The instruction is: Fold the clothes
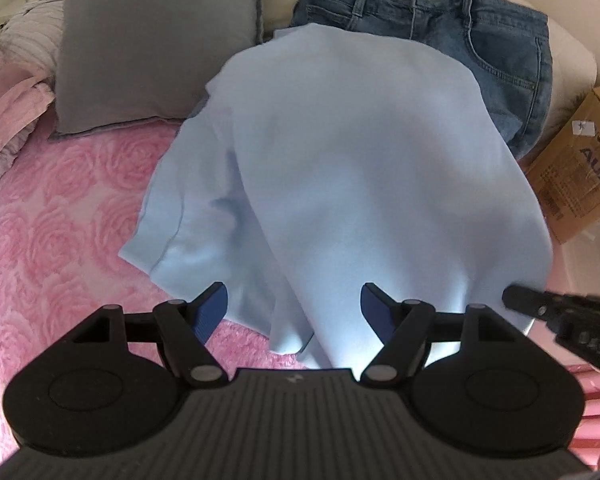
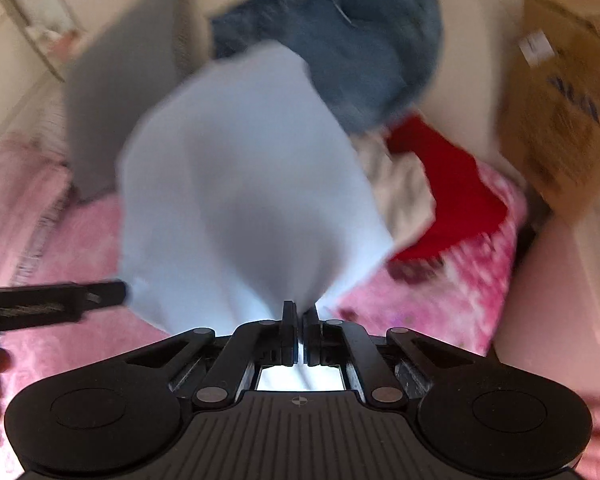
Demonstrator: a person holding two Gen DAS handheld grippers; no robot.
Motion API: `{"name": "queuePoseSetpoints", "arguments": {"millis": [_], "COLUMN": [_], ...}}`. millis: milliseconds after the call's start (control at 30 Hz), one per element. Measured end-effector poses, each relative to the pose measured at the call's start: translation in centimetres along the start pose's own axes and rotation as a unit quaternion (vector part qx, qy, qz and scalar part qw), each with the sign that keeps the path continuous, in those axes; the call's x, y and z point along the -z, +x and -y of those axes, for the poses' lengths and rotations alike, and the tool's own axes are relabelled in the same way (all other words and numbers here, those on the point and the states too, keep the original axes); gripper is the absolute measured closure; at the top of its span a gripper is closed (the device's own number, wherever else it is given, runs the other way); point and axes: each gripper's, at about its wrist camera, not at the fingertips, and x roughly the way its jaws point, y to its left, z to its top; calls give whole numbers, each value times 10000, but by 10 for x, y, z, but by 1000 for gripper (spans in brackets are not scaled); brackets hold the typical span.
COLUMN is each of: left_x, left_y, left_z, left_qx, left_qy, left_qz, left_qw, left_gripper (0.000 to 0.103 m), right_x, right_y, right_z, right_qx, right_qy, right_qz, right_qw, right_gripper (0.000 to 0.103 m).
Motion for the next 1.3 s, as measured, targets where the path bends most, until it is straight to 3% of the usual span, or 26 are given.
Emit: {"name": "queuePoseSetpoints", "arguments": {"millis": [267, 467, 733, 967, 1067, 1133, 1200, 1267, 1300], "left_x": [37, 98, 211, 319, 368, 398, 426, 452, 463], "left_y": [-72, -162, -288, -389, -424, -442, -454, -461, -462], "left_z": [-48, -101, -171, -211, -222, -229, -234, -237, -237], "left_qx": [-343, -724, -1408, -2155, -2496, -2717, -2925, -3058, -3104], "left_qy": [-683, -1383, -2298, -2944, -3243, -3442, -3634, -3845, -3955], "left_qz": [470, 1065, 1770, 2217, 2245, 2194, 2060, 1910, 1824], "left_qw": [9960, 9820, 9466, 9043, 8844, 8715, 8602, 8498, 8449], "left_gripper": [40, 40, 40, 40, 39, 39, 39, 39, 39], "right_x": [-5, 6, 45, 89, 112, 130, 154, 181, 198], "right_y": [-69, -132, -216, -283, -302, -306, -303, -295, -285], "right_z": [-72, -165, -279, -374, -409, -436, -470, -503, -514], "right_qx": [-1063, -2098, -3482, -4690, -5020, -5113, -4871, -4509, -4369], "right_qy": [-873, -1511, -1879, -1962, -2051, -2158, -2693, -3272, -3500], "right_qz": [848, 1334, 1859, 2022, 1904, 1628, 1033, 328, -82], "right_qw": [9869, 9567, 8994, 8371, 8183, 8158, 8243, 8298, 8286], "right_gripper": [103, 103, 103, 103, 103, 103, 102, 75, 73]}}
